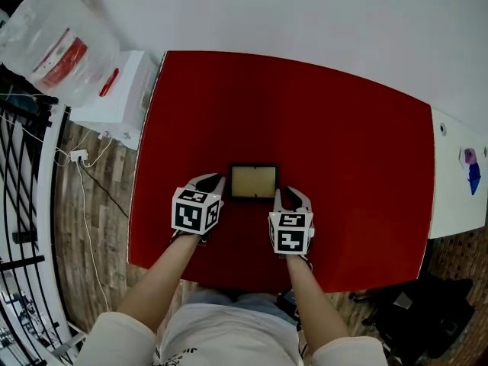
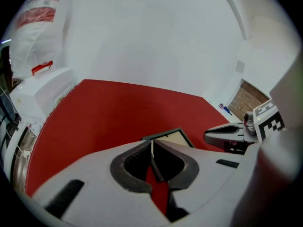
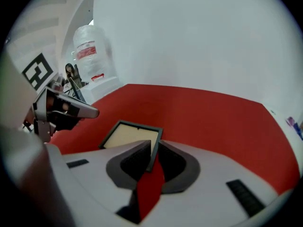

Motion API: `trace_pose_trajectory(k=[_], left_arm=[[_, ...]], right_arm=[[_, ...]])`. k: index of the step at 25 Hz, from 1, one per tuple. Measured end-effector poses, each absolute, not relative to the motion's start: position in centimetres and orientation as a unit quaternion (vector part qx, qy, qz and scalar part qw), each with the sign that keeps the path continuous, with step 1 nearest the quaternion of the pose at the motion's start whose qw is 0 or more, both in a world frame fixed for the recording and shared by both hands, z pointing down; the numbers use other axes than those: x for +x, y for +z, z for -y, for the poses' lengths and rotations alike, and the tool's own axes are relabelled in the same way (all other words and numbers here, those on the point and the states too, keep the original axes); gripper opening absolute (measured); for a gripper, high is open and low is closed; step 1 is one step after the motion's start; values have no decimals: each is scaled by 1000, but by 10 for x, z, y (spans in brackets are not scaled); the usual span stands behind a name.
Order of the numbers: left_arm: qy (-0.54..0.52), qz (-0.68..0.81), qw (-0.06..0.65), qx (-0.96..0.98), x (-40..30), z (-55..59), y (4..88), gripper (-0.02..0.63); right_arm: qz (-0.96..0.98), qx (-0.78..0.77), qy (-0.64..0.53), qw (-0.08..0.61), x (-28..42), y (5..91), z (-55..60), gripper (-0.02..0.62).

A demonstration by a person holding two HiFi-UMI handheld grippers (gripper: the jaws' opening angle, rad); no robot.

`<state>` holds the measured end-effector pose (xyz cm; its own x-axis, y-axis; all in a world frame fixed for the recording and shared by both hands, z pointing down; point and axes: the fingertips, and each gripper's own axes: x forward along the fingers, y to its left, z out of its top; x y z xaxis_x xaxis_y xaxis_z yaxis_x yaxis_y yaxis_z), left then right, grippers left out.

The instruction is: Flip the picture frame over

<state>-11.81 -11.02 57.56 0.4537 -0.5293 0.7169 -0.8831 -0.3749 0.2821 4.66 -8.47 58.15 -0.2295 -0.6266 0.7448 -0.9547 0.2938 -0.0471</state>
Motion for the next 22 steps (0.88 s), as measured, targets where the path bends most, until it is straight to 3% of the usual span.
trace_pose_trajectory(k=[6, 9, 22], left_arm=[[216, 470, 345, 783, -123, 50, 519, 6], [214, 477, 323, 789, -125, 20, 499, 6], [205, 520, 287, 778, -123, -49, 471, 6]], right_arm=[[757, 524, 253, 298, 38, 530, 35, 45], [762, 521, 256, 286, 33, 511, 8, 9], [773, 523, 250, 256, 11, 468, -55, 5]])
